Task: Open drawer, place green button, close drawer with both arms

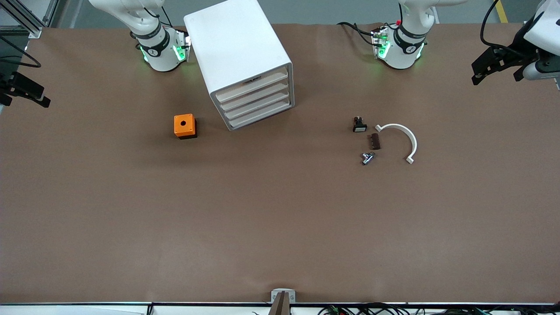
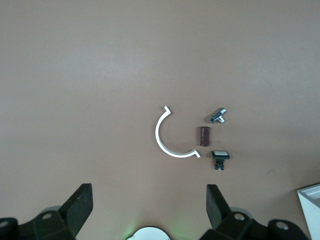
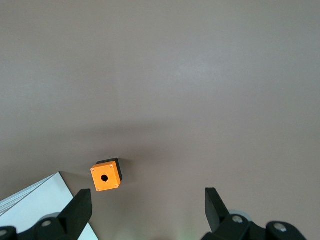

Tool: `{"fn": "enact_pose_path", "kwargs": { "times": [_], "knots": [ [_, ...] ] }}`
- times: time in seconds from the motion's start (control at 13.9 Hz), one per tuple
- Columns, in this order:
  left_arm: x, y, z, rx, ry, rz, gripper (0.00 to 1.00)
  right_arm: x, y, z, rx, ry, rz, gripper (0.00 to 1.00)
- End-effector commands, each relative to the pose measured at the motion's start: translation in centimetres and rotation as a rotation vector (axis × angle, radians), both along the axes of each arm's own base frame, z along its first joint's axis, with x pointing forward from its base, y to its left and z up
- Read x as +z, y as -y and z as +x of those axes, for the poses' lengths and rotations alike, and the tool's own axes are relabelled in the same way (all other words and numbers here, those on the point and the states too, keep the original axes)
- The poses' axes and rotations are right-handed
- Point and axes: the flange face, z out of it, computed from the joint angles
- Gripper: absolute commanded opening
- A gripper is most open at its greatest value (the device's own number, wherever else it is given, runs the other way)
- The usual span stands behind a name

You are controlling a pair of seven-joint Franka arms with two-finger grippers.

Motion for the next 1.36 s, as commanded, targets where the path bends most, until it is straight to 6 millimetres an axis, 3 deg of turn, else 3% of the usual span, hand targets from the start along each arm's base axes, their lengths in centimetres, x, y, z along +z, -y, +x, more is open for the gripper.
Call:
{"fn": "enact_pose_path", "kwargs": {
  "times": [0.0, 0.5, 1.29],
  "knots": [
    [0.3, 0.4, -0.5, 0.033, 0.014, -0.026, 1.0, 0.4, -0.1, -0.6, -0.013, 0.015, 0.012, 1.0],
    [0.4, 0.2, 1.5, 0.03, 0.008, -0.021, 1.0, 0.3, -0.2, -0.6, -0.01, 0.013, 0.008, 1.0],
    [0.4, 0.4, 1.3, 0.032, 0.001, -0.029, 1.0, 0.3, -0.4, -0.7, -0.008, 0.004, 0.01, 1.0]
  ]
}}
